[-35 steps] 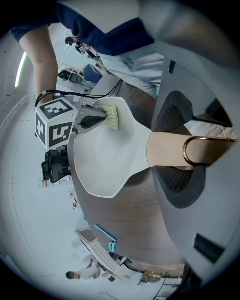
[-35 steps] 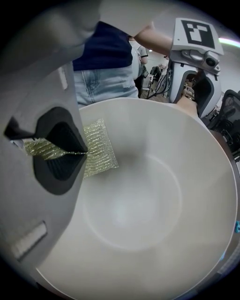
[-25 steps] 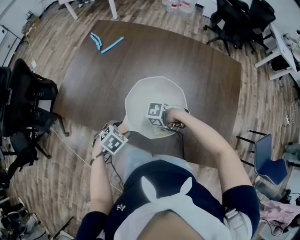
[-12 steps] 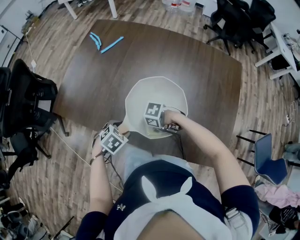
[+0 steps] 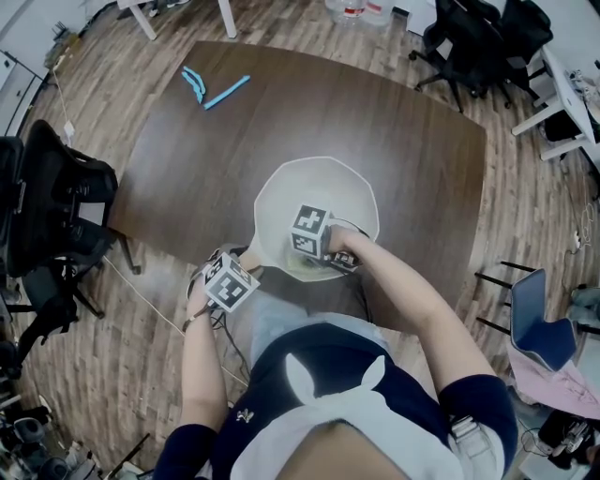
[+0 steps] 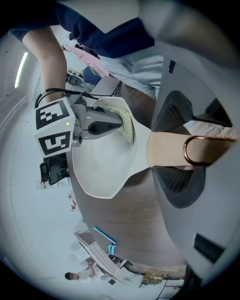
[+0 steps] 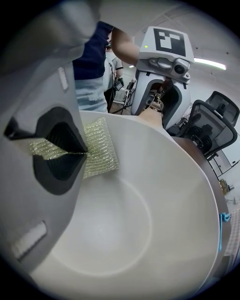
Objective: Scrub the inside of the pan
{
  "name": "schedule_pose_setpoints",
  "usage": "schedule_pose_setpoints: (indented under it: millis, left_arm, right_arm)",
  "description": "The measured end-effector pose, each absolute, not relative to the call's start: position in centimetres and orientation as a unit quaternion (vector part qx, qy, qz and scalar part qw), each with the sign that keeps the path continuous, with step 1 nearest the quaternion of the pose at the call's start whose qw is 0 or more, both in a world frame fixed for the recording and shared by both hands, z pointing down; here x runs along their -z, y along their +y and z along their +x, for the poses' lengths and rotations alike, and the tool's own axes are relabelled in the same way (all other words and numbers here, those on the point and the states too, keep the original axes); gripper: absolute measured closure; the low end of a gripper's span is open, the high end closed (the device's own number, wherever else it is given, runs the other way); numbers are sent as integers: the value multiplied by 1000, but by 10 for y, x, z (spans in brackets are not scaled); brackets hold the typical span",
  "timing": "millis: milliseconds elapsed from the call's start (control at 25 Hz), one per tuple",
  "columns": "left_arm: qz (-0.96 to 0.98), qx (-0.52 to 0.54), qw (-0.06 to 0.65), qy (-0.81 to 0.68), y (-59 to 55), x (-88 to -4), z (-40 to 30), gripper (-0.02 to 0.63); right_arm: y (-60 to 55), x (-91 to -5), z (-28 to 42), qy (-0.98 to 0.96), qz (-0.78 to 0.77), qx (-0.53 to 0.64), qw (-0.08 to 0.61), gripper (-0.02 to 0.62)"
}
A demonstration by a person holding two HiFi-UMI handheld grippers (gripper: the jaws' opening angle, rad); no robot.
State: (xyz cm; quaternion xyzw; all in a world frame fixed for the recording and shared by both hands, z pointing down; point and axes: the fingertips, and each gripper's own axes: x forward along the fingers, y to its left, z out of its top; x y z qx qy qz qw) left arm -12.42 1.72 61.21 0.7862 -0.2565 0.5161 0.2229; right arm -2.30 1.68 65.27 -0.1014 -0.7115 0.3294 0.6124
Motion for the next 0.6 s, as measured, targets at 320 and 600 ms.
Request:
schedule_pose_setpoints:
  millis: [320, 600]
  left_arm:
    - [790, -513, 228, -247, 19, -612, -120, 380]
    - [787, -516, 225, -251, 16, -612, -124, 380]
  right_arm:
    - [12, -649, -36, -731, -82, -338, 587, 586]
    - [8, -650, -46, -744, -74, -314, 585, 586]
